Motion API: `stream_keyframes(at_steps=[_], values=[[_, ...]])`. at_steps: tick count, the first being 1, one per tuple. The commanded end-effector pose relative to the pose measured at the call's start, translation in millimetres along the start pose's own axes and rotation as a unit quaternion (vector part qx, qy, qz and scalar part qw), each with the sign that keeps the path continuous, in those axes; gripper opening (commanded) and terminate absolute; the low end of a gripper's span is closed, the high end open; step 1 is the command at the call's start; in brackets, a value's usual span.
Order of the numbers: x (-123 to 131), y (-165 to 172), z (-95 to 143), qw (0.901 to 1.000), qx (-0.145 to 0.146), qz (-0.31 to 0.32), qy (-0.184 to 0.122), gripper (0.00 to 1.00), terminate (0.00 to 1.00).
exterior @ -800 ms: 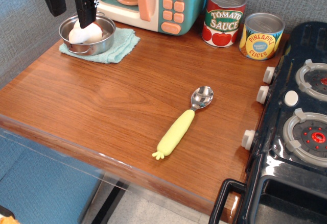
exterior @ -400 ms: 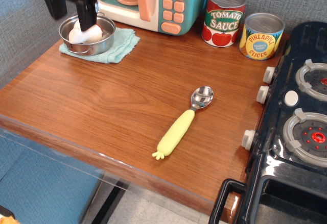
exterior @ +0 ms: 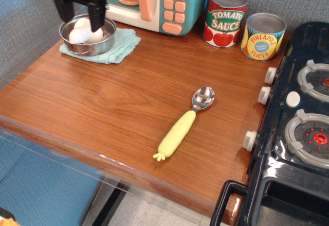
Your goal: Pick up the mushroom and place it in front of the pot
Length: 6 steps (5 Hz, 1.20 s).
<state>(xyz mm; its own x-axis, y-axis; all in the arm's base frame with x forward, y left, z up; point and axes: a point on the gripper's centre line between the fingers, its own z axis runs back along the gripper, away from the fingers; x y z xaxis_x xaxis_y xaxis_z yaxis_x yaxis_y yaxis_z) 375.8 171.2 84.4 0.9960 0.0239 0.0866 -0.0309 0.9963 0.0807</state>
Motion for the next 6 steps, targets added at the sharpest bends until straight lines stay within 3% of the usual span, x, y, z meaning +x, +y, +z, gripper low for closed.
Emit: stream_keyframes(at_steps=[1, 3, 5, 6], values=[[50, 18, 13, 0.9982, 0.038, 0.021, -0.041, 1.00, 0.00], [47, 26, -10, 0.9981, 0.056, 0.022, -0.012, 1.00, 0.00], [31, 21, -22, 0.9988, 0.041, 0.026, 0.004, 1.00, 0.00], [30, 22, -22, 0.9992, 0.029, 0.028, -0.002, 0.00, 0.00]])
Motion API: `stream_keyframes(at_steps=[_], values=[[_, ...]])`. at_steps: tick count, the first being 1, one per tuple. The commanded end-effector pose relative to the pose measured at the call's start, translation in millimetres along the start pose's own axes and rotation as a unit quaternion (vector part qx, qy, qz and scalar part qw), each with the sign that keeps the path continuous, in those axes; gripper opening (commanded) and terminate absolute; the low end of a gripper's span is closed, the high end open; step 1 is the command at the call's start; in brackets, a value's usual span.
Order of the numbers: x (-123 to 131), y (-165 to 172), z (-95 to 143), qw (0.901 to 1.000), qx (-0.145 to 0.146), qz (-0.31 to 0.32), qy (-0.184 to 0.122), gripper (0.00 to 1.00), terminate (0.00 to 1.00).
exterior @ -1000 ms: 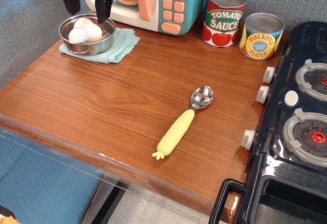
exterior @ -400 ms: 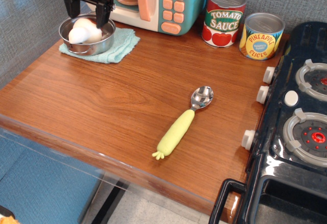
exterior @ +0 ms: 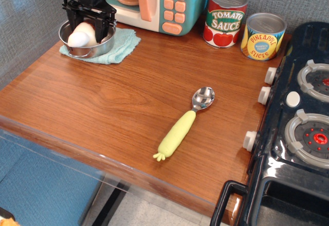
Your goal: Pick up the mushroom and place it in front of the pot
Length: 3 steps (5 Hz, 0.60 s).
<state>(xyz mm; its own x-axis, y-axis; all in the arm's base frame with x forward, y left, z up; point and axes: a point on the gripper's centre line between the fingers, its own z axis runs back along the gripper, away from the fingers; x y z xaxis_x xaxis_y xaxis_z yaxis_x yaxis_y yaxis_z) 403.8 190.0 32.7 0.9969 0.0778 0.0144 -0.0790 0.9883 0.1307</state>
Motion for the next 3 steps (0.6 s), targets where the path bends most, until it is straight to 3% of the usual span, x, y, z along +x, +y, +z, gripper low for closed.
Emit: stream_keyframes(at_steps=[1, 2, 3], values=[[11, 11, 61, 0.9971, 0.010, 0.008, -0.076, 0.00, 0.00], [6, 24, 97, 0.9911, -0.009, 0.023, -0.131, 0.00, 0.00], [-30, 39, 103, 0.9910, -0.022, 0.031, -0.128, 0.00, 0.00]])
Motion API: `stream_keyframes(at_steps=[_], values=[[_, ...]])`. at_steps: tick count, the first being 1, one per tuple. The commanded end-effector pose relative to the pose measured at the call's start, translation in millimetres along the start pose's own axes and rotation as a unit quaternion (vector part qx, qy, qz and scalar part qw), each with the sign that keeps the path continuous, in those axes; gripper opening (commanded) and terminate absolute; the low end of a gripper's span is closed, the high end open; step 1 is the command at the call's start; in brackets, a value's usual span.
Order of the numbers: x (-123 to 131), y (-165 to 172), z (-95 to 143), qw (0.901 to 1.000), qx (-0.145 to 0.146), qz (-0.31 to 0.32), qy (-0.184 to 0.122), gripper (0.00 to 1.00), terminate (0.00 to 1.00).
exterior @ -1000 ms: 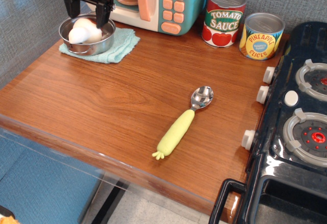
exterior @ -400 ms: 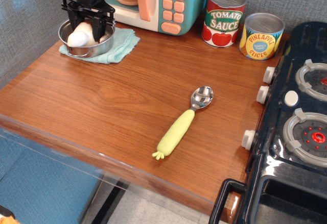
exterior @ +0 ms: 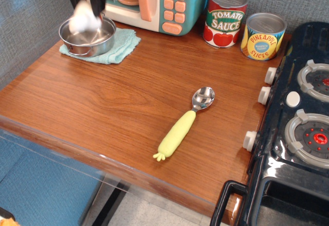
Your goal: Pick up the mushroom and place it in front of the pot
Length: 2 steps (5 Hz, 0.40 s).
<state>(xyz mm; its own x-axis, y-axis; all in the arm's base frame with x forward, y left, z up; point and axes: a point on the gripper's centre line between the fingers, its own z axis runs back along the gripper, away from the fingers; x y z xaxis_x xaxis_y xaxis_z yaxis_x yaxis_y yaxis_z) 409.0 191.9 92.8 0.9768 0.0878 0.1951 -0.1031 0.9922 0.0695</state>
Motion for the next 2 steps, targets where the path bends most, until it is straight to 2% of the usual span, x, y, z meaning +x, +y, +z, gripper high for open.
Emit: stream_keyframes(at_steps=[1, 2], values=[[-72, 41, 51, 0.9999, 0.007, 0.007, -0.011, 0.00, 0.00], [-102, 53, 46, 0.9998, 0.011, 0.014, 0.007, 0.00, 0.00]])
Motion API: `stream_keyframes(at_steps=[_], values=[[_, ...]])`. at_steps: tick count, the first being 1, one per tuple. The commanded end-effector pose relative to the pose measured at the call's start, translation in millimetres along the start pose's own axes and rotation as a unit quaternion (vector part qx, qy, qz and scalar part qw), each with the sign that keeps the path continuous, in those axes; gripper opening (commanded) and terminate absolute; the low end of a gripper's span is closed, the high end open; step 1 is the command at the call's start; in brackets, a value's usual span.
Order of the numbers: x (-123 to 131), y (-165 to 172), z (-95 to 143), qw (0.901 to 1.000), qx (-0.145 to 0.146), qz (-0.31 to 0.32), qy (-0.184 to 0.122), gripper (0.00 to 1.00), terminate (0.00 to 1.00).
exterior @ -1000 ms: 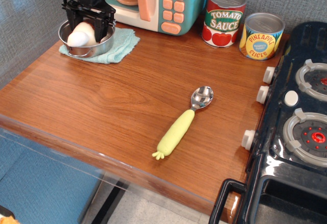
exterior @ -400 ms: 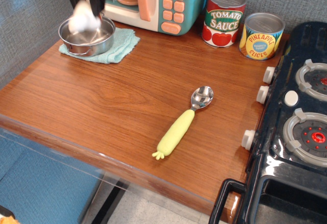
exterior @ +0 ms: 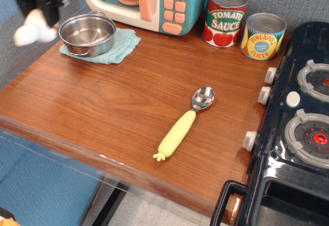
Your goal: Pick up the mushroom and place it in front of the pot
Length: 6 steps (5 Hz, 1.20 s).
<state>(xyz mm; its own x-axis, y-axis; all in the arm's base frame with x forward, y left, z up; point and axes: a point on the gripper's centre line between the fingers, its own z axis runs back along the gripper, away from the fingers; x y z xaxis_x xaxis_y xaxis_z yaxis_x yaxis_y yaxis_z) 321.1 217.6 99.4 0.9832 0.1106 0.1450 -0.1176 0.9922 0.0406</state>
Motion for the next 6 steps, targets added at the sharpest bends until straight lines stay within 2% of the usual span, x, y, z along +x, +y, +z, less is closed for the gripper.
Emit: stream_keyframes(at_steps=[1, 5, 6], values=[[-22.1, 17.4, 22.5, 0.9996, 0.023, 0.004, -0.017, 1.00, 0.00], [-19.9, 14.1, 22.9, 0.9990, 0.037, -0.014, -0.019, 1.00, 0.00], [-19.9, 14.1, 22.9, 0.9990, 0.037, -0.014, -0.019, 1.00, 1.00]])
